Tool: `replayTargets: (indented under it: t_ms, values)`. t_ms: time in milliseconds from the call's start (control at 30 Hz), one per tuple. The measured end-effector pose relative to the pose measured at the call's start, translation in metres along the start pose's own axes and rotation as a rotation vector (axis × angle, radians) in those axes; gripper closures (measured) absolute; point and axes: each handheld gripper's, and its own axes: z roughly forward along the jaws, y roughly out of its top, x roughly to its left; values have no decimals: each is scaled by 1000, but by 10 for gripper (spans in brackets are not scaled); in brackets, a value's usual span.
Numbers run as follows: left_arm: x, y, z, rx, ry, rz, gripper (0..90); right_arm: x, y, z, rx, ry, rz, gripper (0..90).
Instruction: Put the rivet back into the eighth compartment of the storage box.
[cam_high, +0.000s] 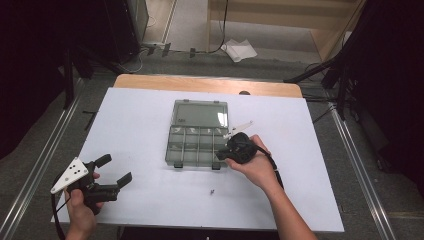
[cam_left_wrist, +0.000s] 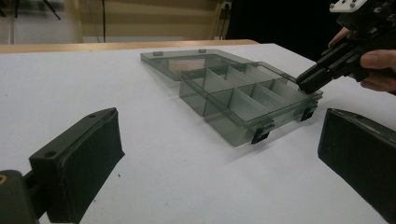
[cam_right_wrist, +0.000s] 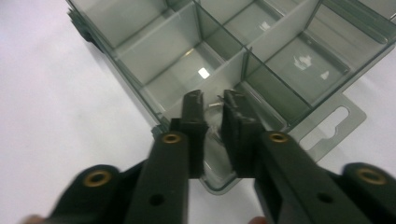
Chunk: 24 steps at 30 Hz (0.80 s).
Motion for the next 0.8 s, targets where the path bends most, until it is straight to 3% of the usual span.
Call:
replayTargets:
  t_ms: [200, 300, 333, 367, 467, 667, 800]
  values:
    - [-1, 0, 0, 7, 4, 5, 0, 1, 0, -5, -20, 10, 4, 660]
    - [-1, 0, 1, 4, 0, 8, 0, 3, -1, -10, -37, 14, 2, 539]
    - [-1, 0, 1, 4, 0, 8, 0, 3, -1, -10, -37, 14, 2, 539]
    - [-1, 0, 1, 4, 1, 10, 0, 6, -1, -12, -40, 13, -7, 458]
    - [-1, 0, 1, 3, 1, 8, 0, 10, 0, -14, -49, 37, -15, 391]
    - [-2, 0, 1, 1, -2, 11, 0, 26, 0, -19, -38, 0, -40, 91]
    - [-2, 0, 1, 3, -1, 12, 0, 32, -2, -19, -18, 8, -61, 0]
